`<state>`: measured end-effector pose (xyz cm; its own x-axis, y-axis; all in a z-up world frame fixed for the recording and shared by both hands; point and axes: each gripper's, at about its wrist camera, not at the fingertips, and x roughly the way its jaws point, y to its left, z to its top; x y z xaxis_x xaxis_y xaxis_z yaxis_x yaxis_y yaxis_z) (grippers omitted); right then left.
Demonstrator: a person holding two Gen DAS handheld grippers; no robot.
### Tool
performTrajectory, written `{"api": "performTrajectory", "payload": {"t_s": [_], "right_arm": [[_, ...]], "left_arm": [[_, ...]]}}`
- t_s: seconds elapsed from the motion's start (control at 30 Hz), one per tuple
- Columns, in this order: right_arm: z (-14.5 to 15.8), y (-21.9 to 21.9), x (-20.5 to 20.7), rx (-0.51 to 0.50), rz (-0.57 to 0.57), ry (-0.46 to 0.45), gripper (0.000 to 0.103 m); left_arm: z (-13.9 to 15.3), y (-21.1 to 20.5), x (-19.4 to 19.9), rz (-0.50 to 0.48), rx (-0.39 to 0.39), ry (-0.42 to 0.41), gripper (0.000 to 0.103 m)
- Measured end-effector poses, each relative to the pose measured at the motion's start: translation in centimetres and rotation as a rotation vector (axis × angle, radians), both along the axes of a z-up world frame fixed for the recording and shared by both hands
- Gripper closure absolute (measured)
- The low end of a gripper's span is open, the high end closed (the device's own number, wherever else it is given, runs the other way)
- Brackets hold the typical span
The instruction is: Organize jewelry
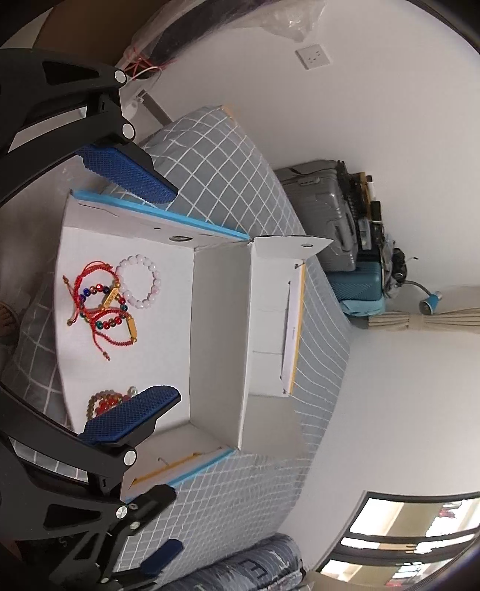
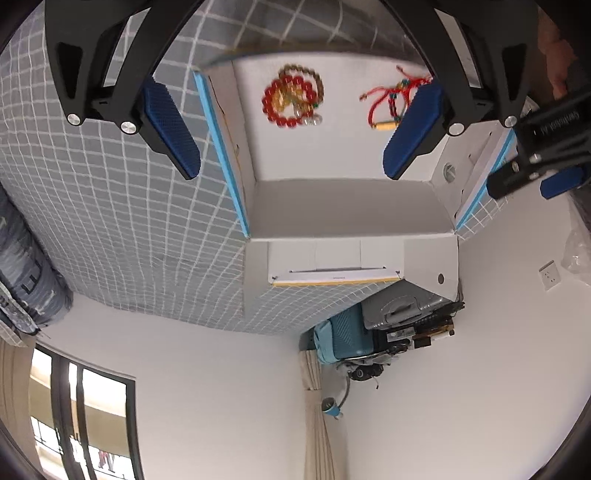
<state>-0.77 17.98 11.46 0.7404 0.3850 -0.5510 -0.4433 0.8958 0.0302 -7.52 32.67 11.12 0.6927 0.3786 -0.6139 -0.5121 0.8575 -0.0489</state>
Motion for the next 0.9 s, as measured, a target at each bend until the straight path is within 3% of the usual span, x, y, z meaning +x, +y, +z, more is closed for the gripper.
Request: {"api": "performTrajectory", "payload": {"t_s": [0.23, 0.43, 0.9], "right_arm": [[0.0, -2.1, -3.5, -0.004, -0.007, 0.009, 0.008], [-1.0, -3.1, -5.6, 0.003, -0.016, 0.020, 0.008], [-2.6, -3.2, -5.9, -0.016, -0.013, 0.056, 0.008]], "left_arm": [[0.2, -1.5, -2.3, -0.047, 0.007, -0.027, 0.006], [-1.5, -2.5, -3.8, -0.074, 0.010, 0.004, 0.006], [-4.1, -3.0, -5.1, -0.086, 0.009, 0.056, 0.006]]}}
